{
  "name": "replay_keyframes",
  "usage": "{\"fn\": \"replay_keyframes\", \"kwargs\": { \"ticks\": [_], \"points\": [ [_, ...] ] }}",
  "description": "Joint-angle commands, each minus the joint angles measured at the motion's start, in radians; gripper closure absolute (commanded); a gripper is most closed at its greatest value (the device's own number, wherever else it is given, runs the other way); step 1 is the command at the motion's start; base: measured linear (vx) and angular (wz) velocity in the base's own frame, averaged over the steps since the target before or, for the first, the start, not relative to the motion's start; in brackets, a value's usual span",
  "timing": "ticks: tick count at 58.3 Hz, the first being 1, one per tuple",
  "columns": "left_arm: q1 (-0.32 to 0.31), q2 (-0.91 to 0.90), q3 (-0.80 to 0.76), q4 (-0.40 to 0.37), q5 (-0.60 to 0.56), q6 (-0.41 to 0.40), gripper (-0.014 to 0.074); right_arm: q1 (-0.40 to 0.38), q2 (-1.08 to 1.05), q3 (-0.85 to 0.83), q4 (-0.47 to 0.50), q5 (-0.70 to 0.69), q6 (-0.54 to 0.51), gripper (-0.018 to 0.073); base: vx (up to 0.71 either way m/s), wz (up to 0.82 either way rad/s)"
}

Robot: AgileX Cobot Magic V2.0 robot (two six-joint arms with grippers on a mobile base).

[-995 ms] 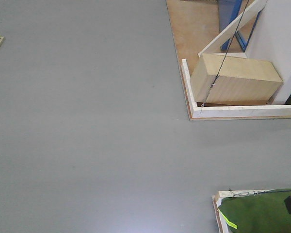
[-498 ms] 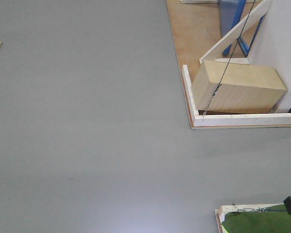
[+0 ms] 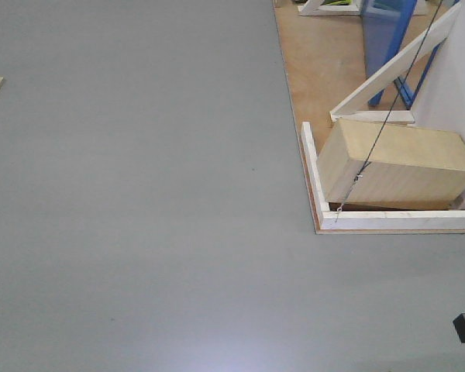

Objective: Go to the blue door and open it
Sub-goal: 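Drive the base forward toward the blue-framed glass door, then continue driving and turn the base to face the blue door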

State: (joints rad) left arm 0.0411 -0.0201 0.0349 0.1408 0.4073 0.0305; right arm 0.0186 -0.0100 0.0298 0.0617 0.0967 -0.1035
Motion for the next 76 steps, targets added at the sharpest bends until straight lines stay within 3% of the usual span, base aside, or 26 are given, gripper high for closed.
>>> {"fn": "replay_keyframes", "kwargs": {
  "ticks": [1,76],
  "points": [
    [0.001,-0.011,-0.003,0.002,-0.076,-0.002,0.0526,-0.003,-0.021,0.020,-0.002,-0.081,-0.009,0.0570,0.28,0.09],
    [0.001,-0.010,-0.003,0.002,-0.077,-0.002,0.0526,-0.003,-0.019,0.020,-0.002,-0.080,-0.009,0.0570,0.40,0.00]
  ]
}}
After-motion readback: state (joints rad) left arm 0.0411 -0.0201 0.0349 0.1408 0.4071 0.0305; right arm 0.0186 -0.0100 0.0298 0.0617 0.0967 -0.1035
